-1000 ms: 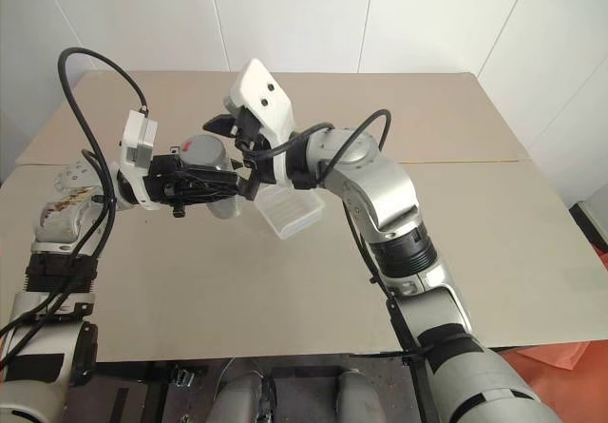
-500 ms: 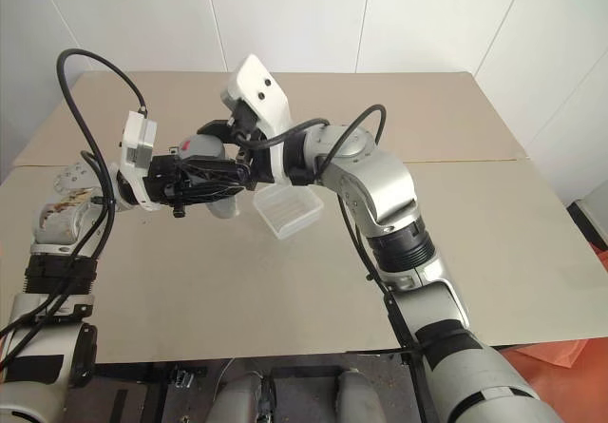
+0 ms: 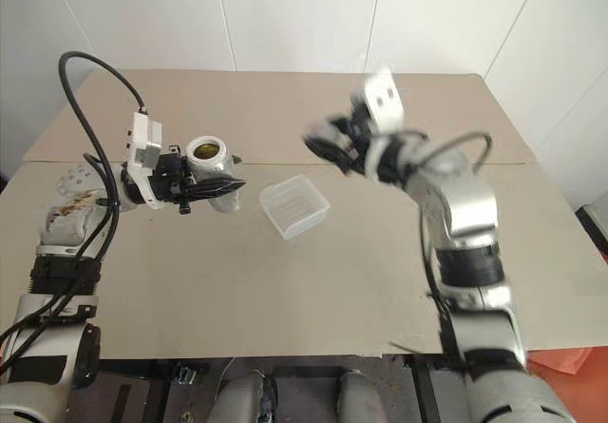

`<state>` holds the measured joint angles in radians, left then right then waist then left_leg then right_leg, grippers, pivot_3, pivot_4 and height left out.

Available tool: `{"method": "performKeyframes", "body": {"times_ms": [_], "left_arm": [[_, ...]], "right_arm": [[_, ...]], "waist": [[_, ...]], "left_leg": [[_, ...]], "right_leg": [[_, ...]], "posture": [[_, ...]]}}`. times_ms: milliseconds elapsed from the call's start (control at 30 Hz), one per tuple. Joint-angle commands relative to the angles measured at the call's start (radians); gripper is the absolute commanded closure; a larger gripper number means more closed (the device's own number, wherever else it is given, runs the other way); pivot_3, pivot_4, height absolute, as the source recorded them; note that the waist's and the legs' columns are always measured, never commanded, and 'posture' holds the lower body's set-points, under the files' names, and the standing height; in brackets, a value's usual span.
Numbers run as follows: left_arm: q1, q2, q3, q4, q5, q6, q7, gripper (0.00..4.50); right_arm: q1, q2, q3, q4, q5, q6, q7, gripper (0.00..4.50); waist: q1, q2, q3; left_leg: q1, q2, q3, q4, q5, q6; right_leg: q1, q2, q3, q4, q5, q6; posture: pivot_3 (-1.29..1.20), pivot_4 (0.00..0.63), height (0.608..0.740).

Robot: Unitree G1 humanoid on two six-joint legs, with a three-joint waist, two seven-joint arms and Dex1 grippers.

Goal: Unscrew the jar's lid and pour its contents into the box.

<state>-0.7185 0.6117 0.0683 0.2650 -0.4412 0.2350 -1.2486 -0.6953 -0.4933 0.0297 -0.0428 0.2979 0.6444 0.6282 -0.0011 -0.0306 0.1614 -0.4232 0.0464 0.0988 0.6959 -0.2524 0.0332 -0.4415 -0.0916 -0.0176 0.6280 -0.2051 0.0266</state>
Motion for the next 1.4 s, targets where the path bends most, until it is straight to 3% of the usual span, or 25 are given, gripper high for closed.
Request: {"method": "performKeyframes", "body": {"times_ms": [33,200,367,433,567,667,767,867,1067,1200,1400], "left_arm": [[-0.006,-0.023,0.026,-0.002,0.033,-0.043,0.101,2.58],[-0.023,-0.062,0.02,0.03,0.093,-0.091,0.223,2.58],[-0.064,-0.074,-0.022,0.096,0.215,-0.224,0.317,2.58],[-0.088,-0.084,-0.042,0.139,0.281,-0.314,0.371,2.58],[-0.163,-0.05,-0.164,0.309,0.608,-0.701,0.624,2.58],[-0.284,0.036,-0.354,0.446,1.012,-0.989,0.97,2.58],[-0.441,0.087,-0.602,0.531,1.439,-1.025,1.423,2.58],[-0.585,0.053,-0.828,0.635,1.752,-0.873,1.828,2.58],[-0.717,-0.084,-1.052,0.848,1.953,-0.697,2.079,2.58],[-0.724,-0.135,-1.123,0.907,1.979,-0.666,2.089,2.58],[-0.745,-0.165,-1.135,0.954,1.945,-0.655,2.068,2.58]], "right_arm": [[0.106,-0.013,-0.006,-0.043,-0.064,-0.109,-0.04,1.75],[0.181,0.057,0.013,0.131,-0.139,-0.157,-0.126,1.75],[0.159,0.059,0.015,0.186,-0.151,-0.137,-0.106,0.19],[0.146,0.036,0.0,0.137,-0.123,-0.088,-0.073,0.03],[0.091,-0.041,-0.054,-0.015,0.016,0.116,0.035,0.03],[0.003,-0.143,-0.061,-0.124,0.187,0.338,0.182,0.03],[-0.055,-0.217,-0.024,-0.167,0.271,0.424,0.29,0.03],[-0.109,-0.249,0.01,-0.168,0.295,0.445,0.339,0.03],[-0.154,-0.245,0.006,-0.17,0.326,0.43,0.359,0.03],[-0.155,-0.228,-0.014,-0.182,0.345,0.429,0.333,0.03],[-0.129,-0.211,-0.036,-0.217,0.368,0.432,0.288,0.03]], "waist": [[-0.009,0.0,0.0],[-0.024,0.0,0.0],[-0.016,0.0,0.0],[-0.014,0.0,0.0],[-0.005,0.0,0.0],[0.001,0.0,0.0],[0.012,0.0,0.0],[0.018,0.0,0.0],[0.021,0.0,0.0],[0.02,0.0,0.0],[0.019,0.0,0.001]], "left_leg": [[0.0,0.0,0.0,0.0,0.0,0.0],[0.004,0.0,0.001,0.0,0.001,-0.001],[0.005,0.0,0.0,0.0,0.001,-0.002],[0.005,0.0,0.0,0.0,0.001,-0.002],[0.005,-0.001,0.0,0.0,0.001,-0.002],[0.004,-0.001,0.001,-0.001,0.001,-0.001],[0.003,0.0,0.0,-0.001,0.0,0.0],[0.002,-0.001,0.0,0.0,-0.001,0.002],[-0.004,-0.002,0.003,0.002,-0.003,0.004],[-0.007,-0.002,0.003,0.002,-0.002,0.003],[-0.012,-0.002,0.005,0.003,0.002,-0.003]], "right_leg": [[0.0,0.0,0.001,0.0,0.0,0.0],[0.001,0.001,0.003,-0.002,0.0,0.0],[0.001,0.001,0.003,0.0,0.0,0.0],[0.002,0.001,0.003,0.0,0.0,0.0],[0.002,0.001,0.003,0.0,0.0,0.0],[0.001,0.001,0.003,-0.001,0.001,0.0],[0.001,0.001,0.001,-0.001,0.001,0.0],[0.002,0.0,0.0,-0.001,0.001,0.001],[-0.002,-0.002,0.0,-0.002,0.002,0.003],[-0.007,-0.002,0.0,-0.001,0.001,0.004],[-0.014,-0.002,0.002,0.001,0.001,0.004]], "posture": [[0.0,0.15,0.74],[0.0,0.15,0.74],[0.0,0.15,0.74],[0.0,0.15,0.74],[0.0,0.15,0.74],[0.0,0.15,0.74],[0.0,0.15,0.74],[0.0,0.15,0.74],[0.0,0.15,0.74],[0.0,0.15,0.74],[0.0,0.15,0.74]]}}
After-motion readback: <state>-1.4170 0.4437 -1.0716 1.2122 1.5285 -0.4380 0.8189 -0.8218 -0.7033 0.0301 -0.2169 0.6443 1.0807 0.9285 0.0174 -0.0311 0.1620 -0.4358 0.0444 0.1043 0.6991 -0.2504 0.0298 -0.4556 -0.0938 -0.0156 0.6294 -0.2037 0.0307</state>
